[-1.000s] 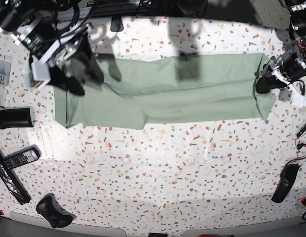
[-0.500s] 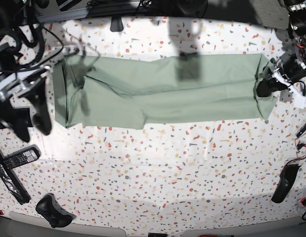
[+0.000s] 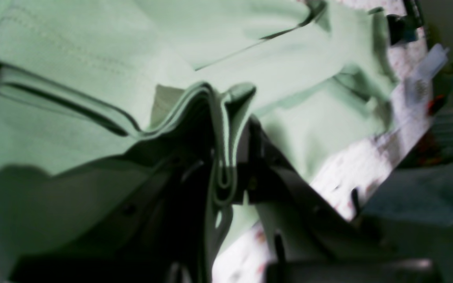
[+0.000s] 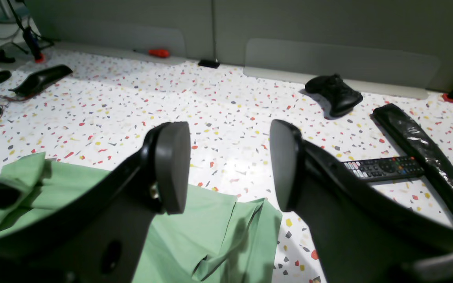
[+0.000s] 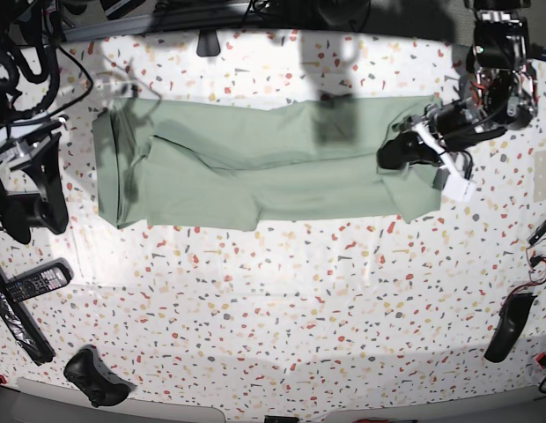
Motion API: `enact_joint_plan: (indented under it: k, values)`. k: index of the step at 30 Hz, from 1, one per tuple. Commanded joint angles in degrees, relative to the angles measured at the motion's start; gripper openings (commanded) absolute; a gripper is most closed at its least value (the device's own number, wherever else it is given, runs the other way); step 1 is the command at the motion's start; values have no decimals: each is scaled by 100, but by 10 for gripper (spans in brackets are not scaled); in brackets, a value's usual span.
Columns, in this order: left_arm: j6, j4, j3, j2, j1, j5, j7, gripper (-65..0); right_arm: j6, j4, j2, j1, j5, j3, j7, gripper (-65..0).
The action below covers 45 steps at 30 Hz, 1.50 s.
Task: Fold the T-shirt properly
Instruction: 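Grasp the strip end with the left gripper and drag it inward, then carry the held strip end over toward the other end with the left gripper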
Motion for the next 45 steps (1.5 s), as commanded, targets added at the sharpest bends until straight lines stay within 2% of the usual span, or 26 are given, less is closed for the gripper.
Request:
enact_joint_plan:
  k: [1, 7, 16, 29, 39, 42, 43, 45]
  values:
    - [-72, 105, 35, 72, -66, -162, -146, -650, 32, 94, 81, 28, 101, 26, 155, -338]
    - [-177, 105, 59, 566, -68, -162, -168, -650, 32, 94, 79, 28, 98, 26, 151, -338]
    - [-177, 210, 59, 664, -66, -227, -177, -650, 32, 94, 81, 28, 98, 26, 136, -338]
    - [-306, 264, 59, 1088, -48, -146, -267, -650, 32, 94, 79, 28, 68, 26, 136, -338]
    - [-304, 264, 59, 1126, -46, -164, -258, -650, 32, 94, 79, 31, 57, 26, 136, -338]
    - [-302, 264, 142, 1143, -37, -181, -260, -393, 32, 94, 79, 31, 57, 26, 138, -338]
    - [-304, 264, 229, 1141, -37, -212, -262, -325, 32, 94, 79, 31, 57, 26, 138, -338]
    - [-304, 264, 481, 1139, -42, -409, -260, -262, 32, 94, 72, 31, 57, 26, 138, -338]
